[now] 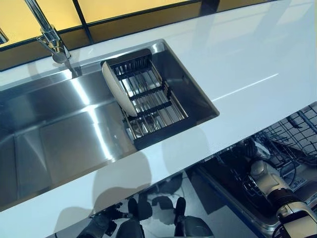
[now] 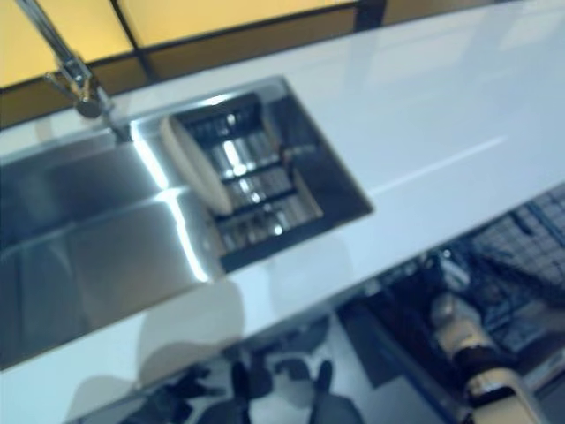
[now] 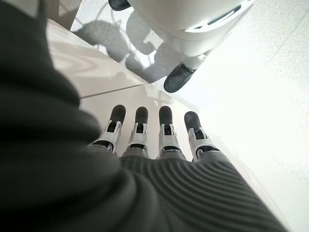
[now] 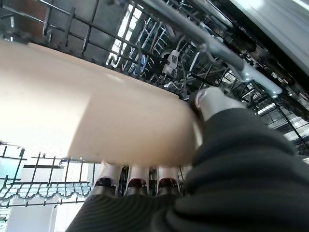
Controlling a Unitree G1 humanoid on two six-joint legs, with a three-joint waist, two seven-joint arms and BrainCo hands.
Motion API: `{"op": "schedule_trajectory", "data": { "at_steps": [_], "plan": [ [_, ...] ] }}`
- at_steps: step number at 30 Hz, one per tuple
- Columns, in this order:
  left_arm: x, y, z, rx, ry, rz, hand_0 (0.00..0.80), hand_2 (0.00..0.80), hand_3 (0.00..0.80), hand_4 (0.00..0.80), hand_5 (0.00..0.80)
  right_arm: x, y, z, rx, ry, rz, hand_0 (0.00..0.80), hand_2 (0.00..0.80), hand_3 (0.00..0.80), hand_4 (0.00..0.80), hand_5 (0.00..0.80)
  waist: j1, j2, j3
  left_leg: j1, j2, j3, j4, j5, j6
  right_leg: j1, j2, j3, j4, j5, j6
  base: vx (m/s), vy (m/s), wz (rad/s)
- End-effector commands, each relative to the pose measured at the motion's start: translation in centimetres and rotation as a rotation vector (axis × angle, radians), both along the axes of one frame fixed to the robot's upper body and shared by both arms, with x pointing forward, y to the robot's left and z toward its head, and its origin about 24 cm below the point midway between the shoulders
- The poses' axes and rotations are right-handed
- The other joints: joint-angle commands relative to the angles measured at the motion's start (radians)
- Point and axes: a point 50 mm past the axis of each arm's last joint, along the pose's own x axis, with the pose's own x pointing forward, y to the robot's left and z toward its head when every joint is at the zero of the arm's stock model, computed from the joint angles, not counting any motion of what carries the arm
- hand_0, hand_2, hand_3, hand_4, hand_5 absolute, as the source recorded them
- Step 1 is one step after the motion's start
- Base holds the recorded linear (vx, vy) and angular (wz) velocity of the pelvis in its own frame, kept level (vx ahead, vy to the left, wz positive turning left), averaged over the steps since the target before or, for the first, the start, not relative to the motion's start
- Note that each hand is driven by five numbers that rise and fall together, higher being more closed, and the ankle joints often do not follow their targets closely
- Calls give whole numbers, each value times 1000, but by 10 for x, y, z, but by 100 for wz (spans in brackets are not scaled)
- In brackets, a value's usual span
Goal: Take plates into dishwasher
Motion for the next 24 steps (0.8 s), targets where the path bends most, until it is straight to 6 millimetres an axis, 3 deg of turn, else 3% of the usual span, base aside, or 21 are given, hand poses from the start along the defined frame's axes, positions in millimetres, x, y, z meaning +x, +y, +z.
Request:
{"op": "schedule_trajectory", "data": {
  "at_steps": [1,24],
  "plan": [
    [34,11,17,74,-95,-82,0,0,0,0,0,15,1,21,2,-107,-3,0,0,0,0,0,30,3,-11,21,-7,88,3,-52,-2,-3,35,16,34,-87,30,0,0,0],
    [26,14,14,73,-89,-45,0,0,0,0,0,11,7,43,54,-274,20,0,0,0,0,0,16,-21,-11,33,-2,104,3,-58,4,5,42,28,24,-80,34,0,0,0]
  ]
}}
